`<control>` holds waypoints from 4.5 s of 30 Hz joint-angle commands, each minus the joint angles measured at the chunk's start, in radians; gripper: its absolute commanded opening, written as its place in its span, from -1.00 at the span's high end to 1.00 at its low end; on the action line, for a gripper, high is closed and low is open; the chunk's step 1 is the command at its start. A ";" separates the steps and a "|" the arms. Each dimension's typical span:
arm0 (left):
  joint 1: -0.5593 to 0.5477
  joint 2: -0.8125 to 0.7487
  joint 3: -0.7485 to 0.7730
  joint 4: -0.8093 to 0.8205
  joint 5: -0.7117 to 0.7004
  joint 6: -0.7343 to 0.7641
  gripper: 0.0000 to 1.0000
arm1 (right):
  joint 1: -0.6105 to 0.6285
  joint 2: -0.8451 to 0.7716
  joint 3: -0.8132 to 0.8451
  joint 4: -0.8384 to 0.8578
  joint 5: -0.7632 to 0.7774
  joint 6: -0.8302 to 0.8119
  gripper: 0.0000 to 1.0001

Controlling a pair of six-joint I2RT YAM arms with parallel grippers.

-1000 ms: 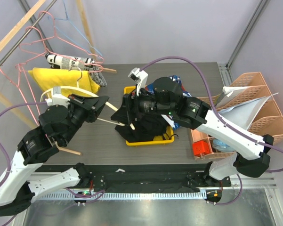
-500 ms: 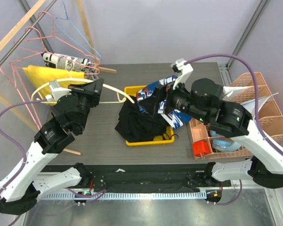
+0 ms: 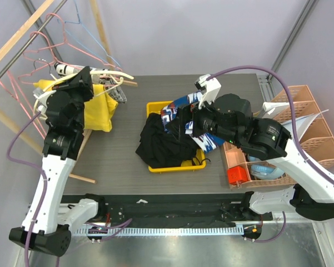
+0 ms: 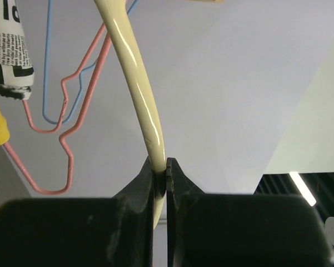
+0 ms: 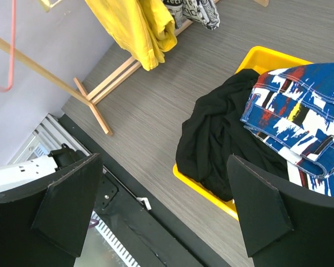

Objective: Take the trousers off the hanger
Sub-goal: Hang the hanger back to the clothesline with the left arm, then grab a hanger with trousers on it with the left arm

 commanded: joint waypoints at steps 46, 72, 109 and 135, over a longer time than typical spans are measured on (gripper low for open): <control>0.146 -0.028 0.163 0.089 0.281 0.247 0.99 | -0.016 0.046 0.058 -0.002 -0.048 -0.015 -0.99; 0.146 -0.079 0.225 -0.237 -0.043 0.297 0.99 | -0.031 0.097 0.092 -0.008 -0.067 -0.058 -1.00; 0.148 -0.180 0.378 -0.589 0.461 0.271 -0.47 | -0.036 -0.032 -0.046 0.066 -0.108 0.097 -0.99; 0.130 0.349 0.892 -0.810 0.105 0.569 -0.19 | -0.156 0.541 0.427 -0.017 -0.220 0.071 -0.87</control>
